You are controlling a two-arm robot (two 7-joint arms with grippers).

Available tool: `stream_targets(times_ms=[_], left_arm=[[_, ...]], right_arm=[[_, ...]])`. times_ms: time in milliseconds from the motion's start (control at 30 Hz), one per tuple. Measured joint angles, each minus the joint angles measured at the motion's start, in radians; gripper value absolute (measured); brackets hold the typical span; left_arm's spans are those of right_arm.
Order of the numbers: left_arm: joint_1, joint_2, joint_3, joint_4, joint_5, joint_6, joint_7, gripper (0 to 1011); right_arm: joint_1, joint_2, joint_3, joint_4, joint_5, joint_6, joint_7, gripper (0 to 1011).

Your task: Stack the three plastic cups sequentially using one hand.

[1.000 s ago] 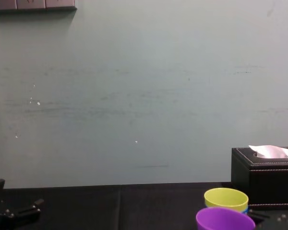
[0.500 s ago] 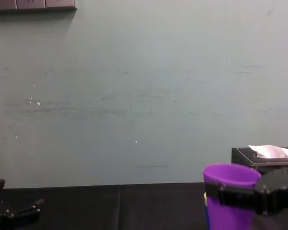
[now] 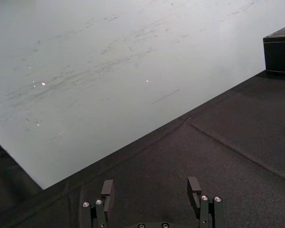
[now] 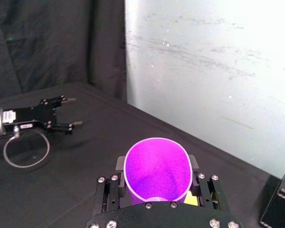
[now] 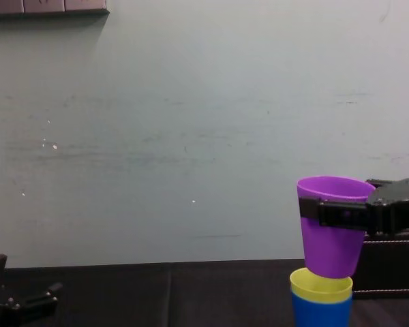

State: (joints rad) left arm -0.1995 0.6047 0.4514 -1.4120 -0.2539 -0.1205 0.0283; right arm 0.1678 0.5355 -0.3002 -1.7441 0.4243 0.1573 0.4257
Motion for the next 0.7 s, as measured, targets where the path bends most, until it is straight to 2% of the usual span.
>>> stream_targets(times_ms=[233, 433, 700], left_arm=[[0.000, 0.000, 0.000, 0.000, 0.000, 0.000, 0.000, 1011], [0.000, 0.000, 0.000, 0.000, 0.000, 0.000, 0.000, 1011], [0.000, 0.000, 0.000, 0.000, 0.000, 0.000, 0.000, 1011]], right_arm=[[0.036, -0.008, -0.011, 0.041, 0.001, -0.014, -0.004, 731], [0.076, -0.019, -0.035, 0.097, -0.021, -0.028, -0.002, 731], [0.098, -0.037, -0.047, 0.145, -0.038, -0.044, -0.004, 731]])
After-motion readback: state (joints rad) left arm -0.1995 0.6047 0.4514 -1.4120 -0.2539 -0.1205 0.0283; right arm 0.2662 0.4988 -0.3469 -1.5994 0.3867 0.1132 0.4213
